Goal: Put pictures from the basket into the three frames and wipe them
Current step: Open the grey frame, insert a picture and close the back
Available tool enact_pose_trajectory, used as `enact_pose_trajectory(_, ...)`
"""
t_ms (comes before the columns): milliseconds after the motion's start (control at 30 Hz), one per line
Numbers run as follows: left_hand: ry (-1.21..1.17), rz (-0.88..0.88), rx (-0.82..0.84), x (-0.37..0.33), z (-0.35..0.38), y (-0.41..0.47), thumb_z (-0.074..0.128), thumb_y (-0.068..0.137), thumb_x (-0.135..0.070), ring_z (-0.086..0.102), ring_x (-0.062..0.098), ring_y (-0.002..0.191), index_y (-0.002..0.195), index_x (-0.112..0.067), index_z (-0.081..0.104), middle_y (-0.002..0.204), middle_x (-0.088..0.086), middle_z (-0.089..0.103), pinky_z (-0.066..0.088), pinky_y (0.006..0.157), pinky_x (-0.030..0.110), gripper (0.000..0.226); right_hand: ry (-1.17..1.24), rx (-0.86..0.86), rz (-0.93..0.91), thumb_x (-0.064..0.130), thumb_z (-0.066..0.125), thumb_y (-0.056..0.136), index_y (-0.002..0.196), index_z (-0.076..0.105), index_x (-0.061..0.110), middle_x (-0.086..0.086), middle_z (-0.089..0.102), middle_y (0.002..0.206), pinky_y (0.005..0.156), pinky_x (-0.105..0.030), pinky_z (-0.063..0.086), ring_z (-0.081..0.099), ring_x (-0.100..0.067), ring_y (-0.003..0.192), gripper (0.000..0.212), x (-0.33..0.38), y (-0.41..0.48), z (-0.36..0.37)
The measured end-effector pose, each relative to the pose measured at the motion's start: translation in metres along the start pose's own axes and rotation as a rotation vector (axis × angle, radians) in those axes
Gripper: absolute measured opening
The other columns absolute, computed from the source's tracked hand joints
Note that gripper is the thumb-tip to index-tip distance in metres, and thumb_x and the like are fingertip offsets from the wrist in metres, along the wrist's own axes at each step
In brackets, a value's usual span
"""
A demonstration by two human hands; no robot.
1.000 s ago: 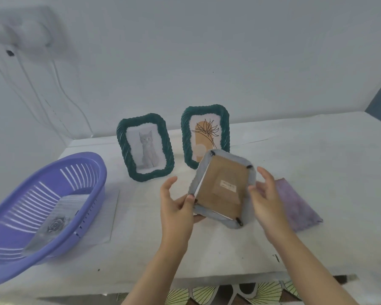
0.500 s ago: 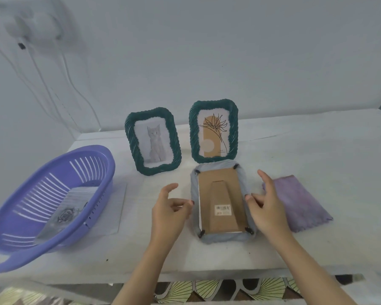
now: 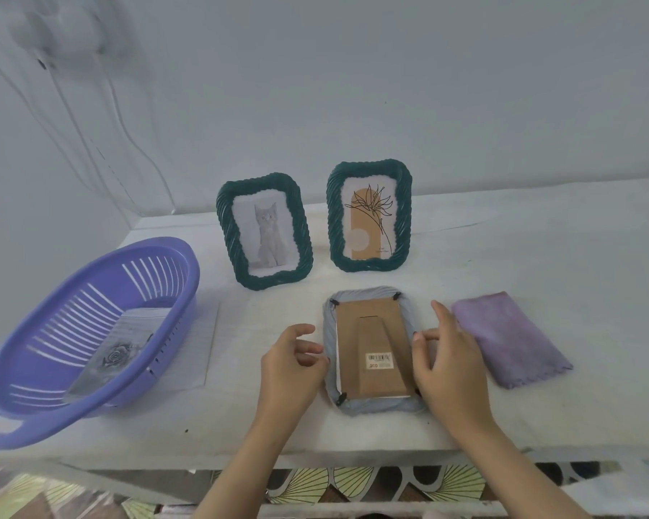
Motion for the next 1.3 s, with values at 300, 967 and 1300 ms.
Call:
enact_pose_trajectory(300,0.196,0.381,0.302,-0.009,0.014,0.006,0.059,0.077,-0.059,0.025,-0.007,0.131,0.139,-0.042,0.026,0.141,-0.021,0.035,0.023,0.105,0.013,0.073,0.082,0.314,-0.189,0.057,0.052,0.080,0.142,0.029,0.029,0.022,0.040,0.132,0.098,-0.021,0.033,0.039,0.002,0.119,0.072,-0.012,0.012,0.001)
enact_pose_trajectory(967,0.582,0.302,0.451,-0.010,0.021,0.033,0.071,0.054,-0.069,-0.023,0.014,0.139,0.147,-0.022,-0.003,0.154,0.000,-0.019,-0.013,0.112,0.034,0.128,-0.194,0.649,-0.221,0.091,0.045,0.048,0.144,0.007,0.043,0.005,0.005,0.157,0.116,-0.036,0.013,0.007,-0.016,0.143,0.114,-0.023,0.043,0.012)
enact_pose_trajectory(1300,0.615,0.302,0.486,-0.004,0.022,0.037,0.066,0.052,-0.077,-0.016,0.010,0.141,0.147,-0.020,-0.003,0.155,-0.004,-0.013,-0.011,0.115,0.034,0.131,-0.290,0.751,-0.164,0.097,0.029,0.043,0.146,-0.005,0.039,0.002,-0.020,0.155,0.113,-0.033,-0.004,-0.015,-0.018,0.143,0.123,-0.024,0.048,0.016)
Point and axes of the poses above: each hand's wrist, its own y-axis towards the middle knuckle, its own z-axis out of the palm, x = y × z, the point moved 3 cm from there along y, towards the middle knuckle
